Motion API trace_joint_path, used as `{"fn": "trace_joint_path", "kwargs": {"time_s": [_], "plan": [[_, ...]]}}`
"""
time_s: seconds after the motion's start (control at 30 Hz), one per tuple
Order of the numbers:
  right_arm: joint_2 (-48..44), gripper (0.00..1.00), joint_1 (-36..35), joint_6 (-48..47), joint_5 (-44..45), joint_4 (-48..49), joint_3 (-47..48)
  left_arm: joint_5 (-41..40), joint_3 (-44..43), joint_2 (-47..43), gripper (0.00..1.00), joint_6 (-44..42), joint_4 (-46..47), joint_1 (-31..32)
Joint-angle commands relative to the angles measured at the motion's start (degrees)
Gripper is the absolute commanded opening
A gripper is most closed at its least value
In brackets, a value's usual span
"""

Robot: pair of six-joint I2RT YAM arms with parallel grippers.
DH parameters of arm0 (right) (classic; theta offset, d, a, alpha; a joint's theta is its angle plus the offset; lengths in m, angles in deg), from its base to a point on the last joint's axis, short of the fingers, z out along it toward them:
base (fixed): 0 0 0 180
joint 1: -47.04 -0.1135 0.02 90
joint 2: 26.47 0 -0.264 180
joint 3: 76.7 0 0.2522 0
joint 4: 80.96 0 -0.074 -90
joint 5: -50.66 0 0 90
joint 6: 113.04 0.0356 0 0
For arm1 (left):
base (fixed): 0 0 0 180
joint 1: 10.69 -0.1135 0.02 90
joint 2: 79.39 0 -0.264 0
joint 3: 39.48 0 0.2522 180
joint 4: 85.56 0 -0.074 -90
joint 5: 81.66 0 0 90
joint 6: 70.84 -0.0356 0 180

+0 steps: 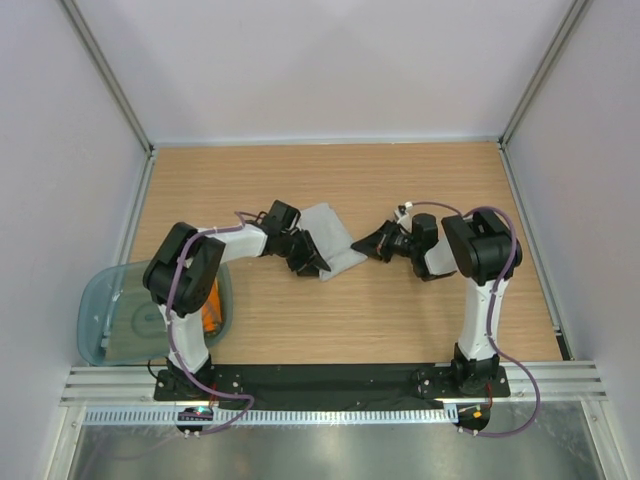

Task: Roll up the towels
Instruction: Roll the towel

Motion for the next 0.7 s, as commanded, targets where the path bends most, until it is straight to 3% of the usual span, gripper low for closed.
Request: {"fn": "trace_joint_path", "kwargs": {"time_s": [0.0, 0.1, 0.2, 0.3, 0.33, 0.37, 0.47, 0.57, 0.67], "plan": [[-5.7, 0.05, -1.5, -6.0, 3.3, -2.8, -0.7, -4.6, 2.4, -0.2, 0.34, -2.2, -3.8, -0.3], [-10.1, 0.04, -1.3, -7.0, 6.2, -2.4, -3.0, -5.2, 2.7, 0.1, 0.29, -2.0, -3.6, -0.4], [-15.2, 0.07, -1.3, -8.1, 7.9, -4.9, -4.2, -5.1, 2.8, 0.3, 0.17, -1.8, -3.1, -0.3], [-22.1, 0.27, -1.3, -10.6, 9.0, -12.1, -3.5, -5.2, 2.8, 0.5, 0.06, -1.7, -2.8, -0.4], [-24.9, 0.43, -1.6, -12.3, 10.2, -15.9, -3.1, -5.2, 2.7, 0.5, 0.04, -1.7, -2.5, -0.4], [-27.3, 0.48, -1.9, -17.6, 11.7, -25.9, -1.3, -5.1, 2.5, 0.5, 0.02, -1.5, -2.4, -0.4], [-35.7, 0.56, -4.0, -26.8, 19.2, -44.6, 2.1, -4.1, 2.4, 1.0, 0.00, -0.7, -1.7, -0.4], [-40.8, 0.60, -4.2, -28.4, 21.8, -51.7, 1.1, -3.3, 2.1, 1.6, 0.00, 0.4, -0.6, -0.4], [-43.4, 0.63, -5.0, -28.0, 22.6, -52.9, -2.3, -3.2, 2.2, 1.9, 0.00, 1.2, 0.2, -0.3]]}}
